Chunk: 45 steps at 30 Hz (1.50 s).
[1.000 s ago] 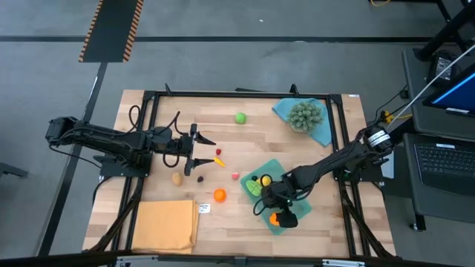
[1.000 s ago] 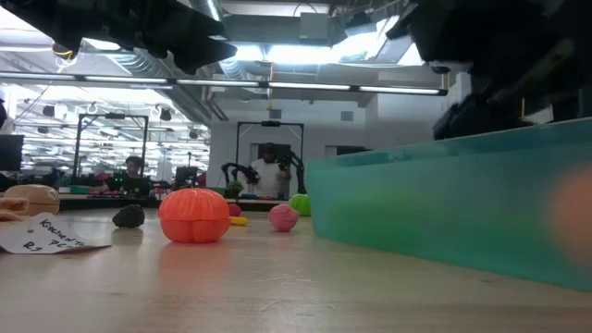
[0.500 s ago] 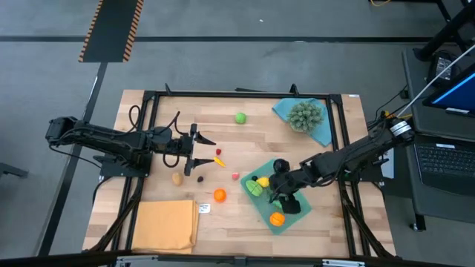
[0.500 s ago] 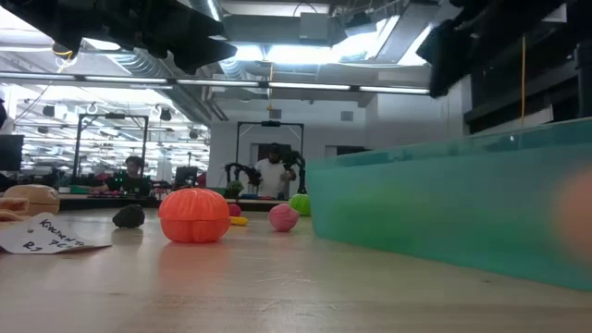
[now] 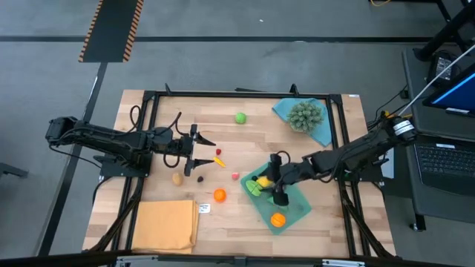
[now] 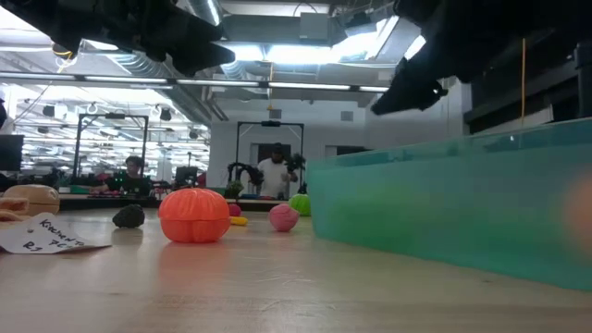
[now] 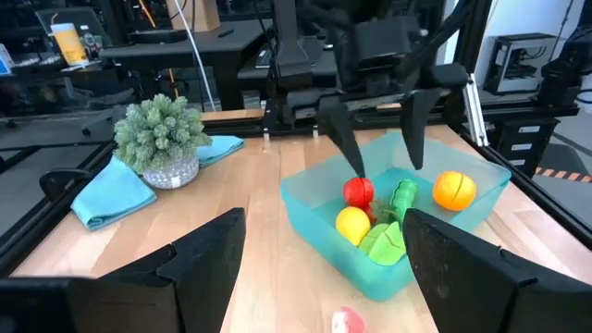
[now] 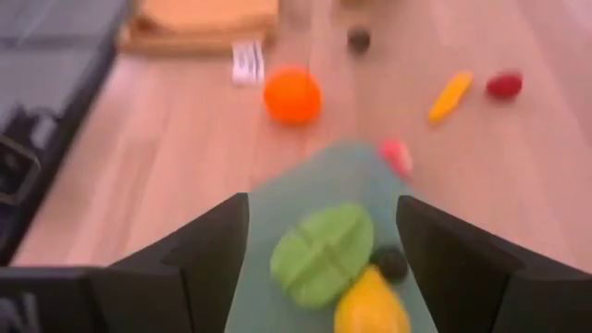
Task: Pick and placing Produce into tupperware
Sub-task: Put the cabbage into the green bin
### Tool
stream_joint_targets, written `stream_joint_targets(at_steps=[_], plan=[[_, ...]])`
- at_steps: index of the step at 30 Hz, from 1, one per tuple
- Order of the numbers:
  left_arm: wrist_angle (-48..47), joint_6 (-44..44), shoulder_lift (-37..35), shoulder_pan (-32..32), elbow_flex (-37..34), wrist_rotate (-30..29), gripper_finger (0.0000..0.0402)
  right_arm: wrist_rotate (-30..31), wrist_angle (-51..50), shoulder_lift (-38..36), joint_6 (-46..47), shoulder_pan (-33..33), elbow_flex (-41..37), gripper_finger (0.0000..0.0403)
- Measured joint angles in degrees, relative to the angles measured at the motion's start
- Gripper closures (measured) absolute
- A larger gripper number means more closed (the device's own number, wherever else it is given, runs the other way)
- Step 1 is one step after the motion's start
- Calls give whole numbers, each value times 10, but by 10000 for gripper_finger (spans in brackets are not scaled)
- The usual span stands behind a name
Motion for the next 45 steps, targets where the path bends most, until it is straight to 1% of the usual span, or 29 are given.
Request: stream_joint_targets(at_steps=[4, 8, 10, 13, 15, 22, 25, 27, 31, 36, 38, 41, 43, 45], plan=[[-2, 0, 0, 0, 0, 0, 115, -12, 158, -28, -27, -32, -69, 127], [-1, 0, 0, 0, 0, 0, 115, -10, 289, -45, -81, -62, -126, 127], [0, 0, 0, 0, 0, 0, 115, 5, 327, -46, -95, -78, -145, 127], [-1, 0, 0, 1, 0, 0, 115, 55, 356, -42, -96, -100, -159, 128], [-1, 1, 0, 4, 0, -3, 115, 73, 360, -42, -97, -112, -159, 127], [-6, 5, 0, 26, 0, -12, 115, 72, 366, -42, -106, -130, -159, 127], [-19, 5, 0, 45, 0, -13, 115, 72, 366, -42, -142, -137, -159, 127], [-25, 5, 1, 57, 0, -13, 115, 73, 370, -42, -142, -142, -159, 127], [-41, 6, 2, 80, 0, -13, 115, 74, 384, -42, -107, -159, -159, 127], [-60, 6, 2, 101, 0, -13, 115, 72, 377, -42, -56, -202, -159, 128], [-69, 6, 2, 105, 0, -13, 115, 49, 375, -42, -38, -222, -158, 128], [-76, 6, 2, 109, 0, -13, 115, -13, 332, -42, -48, -246, -131, 128], [-78, 6, 2, 110, 0, -13, 115, -43, 273, -42, -76, -256, -97, 128], [-78, 6, 2, 110, 0, -13, 115, -50, 183, -42, -102, -267, -50, 128]])
